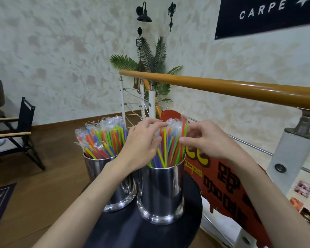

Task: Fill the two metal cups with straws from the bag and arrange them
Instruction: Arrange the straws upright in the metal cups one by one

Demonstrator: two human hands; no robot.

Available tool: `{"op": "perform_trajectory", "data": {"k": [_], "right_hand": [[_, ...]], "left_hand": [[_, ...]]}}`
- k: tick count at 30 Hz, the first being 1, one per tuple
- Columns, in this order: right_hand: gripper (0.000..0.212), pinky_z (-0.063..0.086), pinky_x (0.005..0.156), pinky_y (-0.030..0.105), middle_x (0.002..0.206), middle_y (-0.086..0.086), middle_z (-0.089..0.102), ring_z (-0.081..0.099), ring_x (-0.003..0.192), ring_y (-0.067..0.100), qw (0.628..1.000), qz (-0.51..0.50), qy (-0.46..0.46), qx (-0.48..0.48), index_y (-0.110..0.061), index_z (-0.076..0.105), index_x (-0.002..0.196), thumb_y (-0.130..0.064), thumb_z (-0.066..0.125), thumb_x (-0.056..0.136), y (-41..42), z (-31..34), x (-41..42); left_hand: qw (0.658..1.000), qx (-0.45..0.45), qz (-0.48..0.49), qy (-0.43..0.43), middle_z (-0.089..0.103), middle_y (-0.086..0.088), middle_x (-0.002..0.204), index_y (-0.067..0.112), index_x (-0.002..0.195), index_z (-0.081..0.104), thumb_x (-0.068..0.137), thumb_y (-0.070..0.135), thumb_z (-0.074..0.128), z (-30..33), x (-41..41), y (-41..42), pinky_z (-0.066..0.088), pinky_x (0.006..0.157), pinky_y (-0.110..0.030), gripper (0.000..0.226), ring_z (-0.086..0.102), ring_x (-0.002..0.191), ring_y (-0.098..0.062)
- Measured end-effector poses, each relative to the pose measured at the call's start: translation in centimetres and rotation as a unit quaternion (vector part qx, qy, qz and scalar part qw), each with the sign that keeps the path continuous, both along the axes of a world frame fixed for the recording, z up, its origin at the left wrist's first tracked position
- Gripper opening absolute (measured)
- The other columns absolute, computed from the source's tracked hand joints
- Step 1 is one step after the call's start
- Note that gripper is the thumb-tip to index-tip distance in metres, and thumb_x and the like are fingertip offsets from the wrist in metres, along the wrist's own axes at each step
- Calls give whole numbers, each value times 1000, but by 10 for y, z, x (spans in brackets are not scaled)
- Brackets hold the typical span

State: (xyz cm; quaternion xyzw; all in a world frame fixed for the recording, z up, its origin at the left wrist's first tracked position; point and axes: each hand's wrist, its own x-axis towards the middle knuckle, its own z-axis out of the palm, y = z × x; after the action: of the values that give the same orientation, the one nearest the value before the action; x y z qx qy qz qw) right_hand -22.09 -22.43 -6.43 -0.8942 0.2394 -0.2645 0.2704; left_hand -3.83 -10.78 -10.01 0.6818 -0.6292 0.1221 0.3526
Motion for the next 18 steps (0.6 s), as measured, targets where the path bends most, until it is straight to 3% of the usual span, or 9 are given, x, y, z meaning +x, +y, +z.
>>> {"op": "perform_trajectory", "data": {"k": [3,7,10,13,18], "right_hand": [[16,57,66,36,74,-3,75,71,68,11,1000,-7,-7,0,-19,71,103,-23,77,89,-1,1,-3],[34,58,70,43,75,-1,74,71,70,17,998,-50,-45,-14,-21,50,97,-24,81,84,1,-2,-3],[45,53,65,32,78,0,72,68,72,17,991,-79,-106,-28,-26,38,94,-23,81,84,3,-4,-1],[46,54,65,26,77,0,71,68,70,9,984,-68,-155,-60,-20,36,101,-21,80,86,5,-7,3],[27,53,68,27,83,-2,64,62,76,12,979,21,-152,-136,-23,47,100,-11,70,95,4,-10,3]], "left_hand": [[998,4,40,-47,50,10,138,33,132,59,96,42,61,0,-7,-1,27,108,-35,37,45,130,-12],[994,-23,89,-58,54,10,123,32,106,63,84,59,67,1,-10,-7,33,99,-34,35,52,117,-11],[991,-49,110,-51,55,10,111,31,92,53,83,53,73,1,-11,-8,33,89,-31,31,55,102,-14],[992,-43,113,-42,52,11,106,31,94,49,84,43,75,1,-12,-6,31,87,-28,30,53,98,-13],[993,-37,109,-41,48,12,107,30,99,47,84,21,74,3,-10,-2,29,85,-29,32,54,102,-17]]}}
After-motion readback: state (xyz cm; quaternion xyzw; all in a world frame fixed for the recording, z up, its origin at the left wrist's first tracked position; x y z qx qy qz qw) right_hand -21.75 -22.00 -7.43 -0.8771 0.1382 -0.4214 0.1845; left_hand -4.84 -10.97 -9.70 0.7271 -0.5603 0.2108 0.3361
